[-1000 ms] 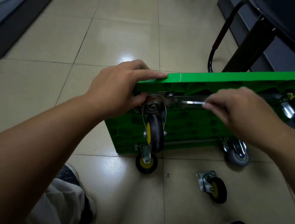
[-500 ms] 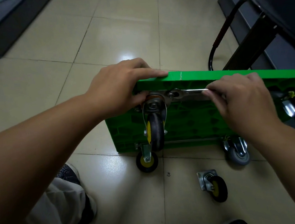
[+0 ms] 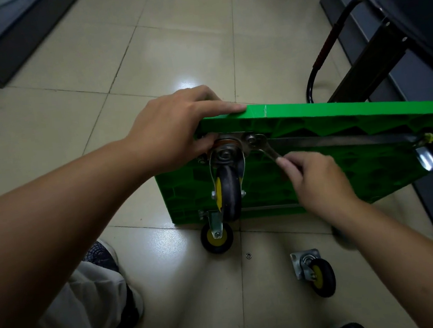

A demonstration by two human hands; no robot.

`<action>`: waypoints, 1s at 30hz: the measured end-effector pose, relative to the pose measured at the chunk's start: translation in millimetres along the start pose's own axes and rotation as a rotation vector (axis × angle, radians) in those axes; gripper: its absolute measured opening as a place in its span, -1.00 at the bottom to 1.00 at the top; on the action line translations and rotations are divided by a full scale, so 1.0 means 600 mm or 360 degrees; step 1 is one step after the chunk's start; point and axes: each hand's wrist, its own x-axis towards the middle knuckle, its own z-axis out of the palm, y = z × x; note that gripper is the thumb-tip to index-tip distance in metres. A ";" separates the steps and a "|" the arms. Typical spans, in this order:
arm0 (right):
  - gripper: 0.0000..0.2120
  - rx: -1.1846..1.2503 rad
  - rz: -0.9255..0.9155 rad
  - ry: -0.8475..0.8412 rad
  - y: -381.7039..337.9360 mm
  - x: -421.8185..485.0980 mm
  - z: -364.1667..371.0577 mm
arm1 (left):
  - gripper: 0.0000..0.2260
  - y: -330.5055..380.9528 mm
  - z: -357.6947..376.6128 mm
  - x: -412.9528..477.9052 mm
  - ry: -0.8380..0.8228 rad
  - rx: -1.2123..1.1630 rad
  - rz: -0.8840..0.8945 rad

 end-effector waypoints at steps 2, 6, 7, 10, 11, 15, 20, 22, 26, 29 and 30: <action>-0.71 0.0357 0.0139 -0.0198 -0.016 -0.007 0.019 | -0.47 0.000 0.000 0.000 -0.0002 0.0003 0.0007; -0.70 0.0917 0.0197 -0.0546 -0.034 -0.016 0.032 | -0.46 0.000 -0.001 0.001 -0.0013 0.0006 0.0009; -0.71 0.0931 0.0167 -0.0596 -0.031 -0.015 0.024 | -0.46 0.001 -0.001 0.001 -0.0019 0.0006 0.0009; -0.72 0.0256 -0.0006 -0.0701 0.003 -0.002 -0.013 | -0.45 -0.001 -0.001 0.001 -0.0026 -0.0001 0.0010; -0.70 -0.0144 -0.0045 -0.0742 0.015 0.001 -0.030 | -0.45 -0.002 0.000 0.001 -0.0030 0.0000 0.0007; -0.74 -0.0729 -0.0148 -0.0492 0.028 0.004 -0.088 | -0.46 -0.003 0.001 0.001 -0.0023 -0.0005 0.0000; -0.77 -0.0601 -0.0583 0.0177 -0.008 0.014 -0.139 | -0.46 -0.001 0.000 0.002 -0.0027 0.0001 -0.0001; -0.76 -0.0660 -0.0626 0.0245 -0.013 0.018 -0.147 | -0.46 0.000 0.000 0.001 -0.0033 0.0007 -0.0002; -0.73 -0.0582 -0.0568 0.0191 -0.009 0.019 -0.150 | -0.46 0.000 0.000 0.001 -0.0038 -0.0005 0.0004; -0.73 -0.0450 -0.0550 0.0239 -0.011 0.014 -0.154 | -0.46 -0.002 0.001 0.001 -0.0025 -0.0001 -0.0013; -0.73 -0.0424 -0.0565 0.0261 -0.013 0.013 -0.154 | -0.46 -0.002 0.001 0.001 -0.0020 0.0004 -0.0018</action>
